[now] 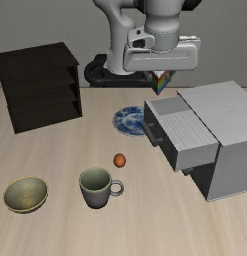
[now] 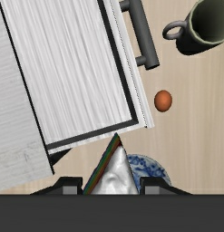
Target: Pick up the cake and place it on the top of the cabinet
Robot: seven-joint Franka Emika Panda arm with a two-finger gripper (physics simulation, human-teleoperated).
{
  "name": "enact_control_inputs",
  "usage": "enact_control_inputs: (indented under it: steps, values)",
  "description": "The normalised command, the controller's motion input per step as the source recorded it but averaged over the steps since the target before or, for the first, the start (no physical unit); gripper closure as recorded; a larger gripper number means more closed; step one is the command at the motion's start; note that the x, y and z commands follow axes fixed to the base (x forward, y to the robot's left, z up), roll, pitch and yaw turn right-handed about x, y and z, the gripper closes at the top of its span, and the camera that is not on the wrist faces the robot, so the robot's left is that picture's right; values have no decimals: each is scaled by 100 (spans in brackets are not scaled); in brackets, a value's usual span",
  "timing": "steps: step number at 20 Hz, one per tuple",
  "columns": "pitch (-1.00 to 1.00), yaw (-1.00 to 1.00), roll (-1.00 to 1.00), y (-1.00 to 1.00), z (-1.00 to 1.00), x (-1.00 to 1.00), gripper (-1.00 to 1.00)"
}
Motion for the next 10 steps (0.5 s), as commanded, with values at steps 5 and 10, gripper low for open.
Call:
enact_control_inputs:
  steps: [5, 10]
  values:
    - [0, 0, 0, 20, 80, 0, 100]
    - [0, 0, 0, 100, 0, 0, 100]
